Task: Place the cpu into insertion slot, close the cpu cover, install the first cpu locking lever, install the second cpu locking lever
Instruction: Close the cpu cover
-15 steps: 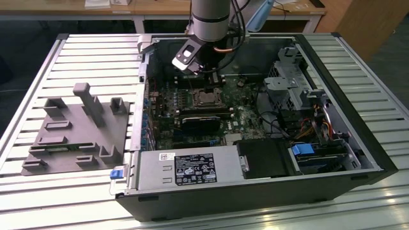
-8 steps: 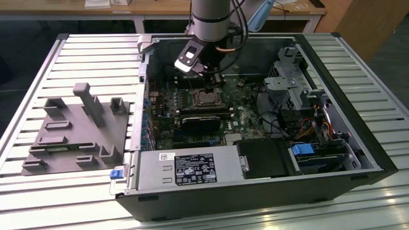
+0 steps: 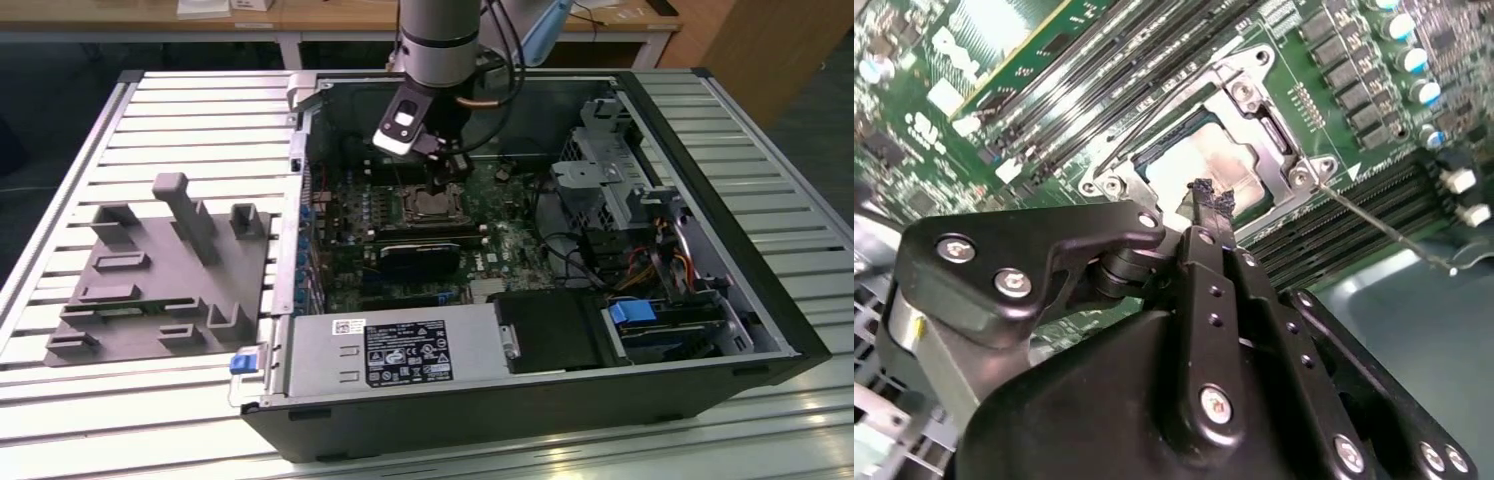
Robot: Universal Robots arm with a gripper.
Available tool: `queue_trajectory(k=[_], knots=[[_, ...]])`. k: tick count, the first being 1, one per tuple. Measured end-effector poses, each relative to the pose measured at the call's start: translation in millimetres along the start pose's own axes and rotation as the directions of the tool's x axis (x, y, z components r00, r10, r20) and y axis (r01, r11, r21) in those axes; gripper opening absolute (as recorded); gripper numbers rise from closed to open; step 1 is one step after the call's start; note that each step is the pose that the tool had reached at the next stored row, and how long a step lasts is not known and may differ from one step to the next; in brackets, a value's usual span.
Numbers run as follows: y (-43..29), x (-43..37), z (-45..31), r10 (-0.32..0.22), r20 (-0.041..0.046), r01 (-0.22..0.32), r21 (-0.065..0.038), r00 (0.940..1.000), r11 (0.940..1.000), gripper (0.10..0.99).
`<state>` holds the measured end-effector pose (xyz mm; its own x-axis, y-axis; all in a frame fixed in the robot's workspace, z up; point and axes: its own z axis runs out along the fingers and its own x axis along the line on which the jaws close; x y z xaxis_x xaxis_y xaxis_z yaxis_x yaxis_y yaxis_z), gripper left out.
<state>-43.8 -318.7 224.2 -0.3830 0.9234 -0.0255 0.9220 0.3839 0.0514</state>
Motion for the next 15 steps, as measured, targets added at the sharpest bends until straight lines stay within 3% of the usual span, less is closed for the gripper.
queue_trajectory(k=[4,7,11,15], knots=[[0.0,0.0,0.1,-0.091,-0.0018,0.091,-0.001,0.9958,0.9958,0.102],[0.0,0.0,0.2,-0.145,-0.0031,0.145,-0.002,0.9894,0.9895,0.102],[0.0,0.0,0.4,-0.217,-0.0055,0.217,-0.004,0.9761,0.9761,0.102],[0.0,0.0,0.5,-0.287,-0.0079,0.287,-0.006,0.9579,0.9580,0.102]])
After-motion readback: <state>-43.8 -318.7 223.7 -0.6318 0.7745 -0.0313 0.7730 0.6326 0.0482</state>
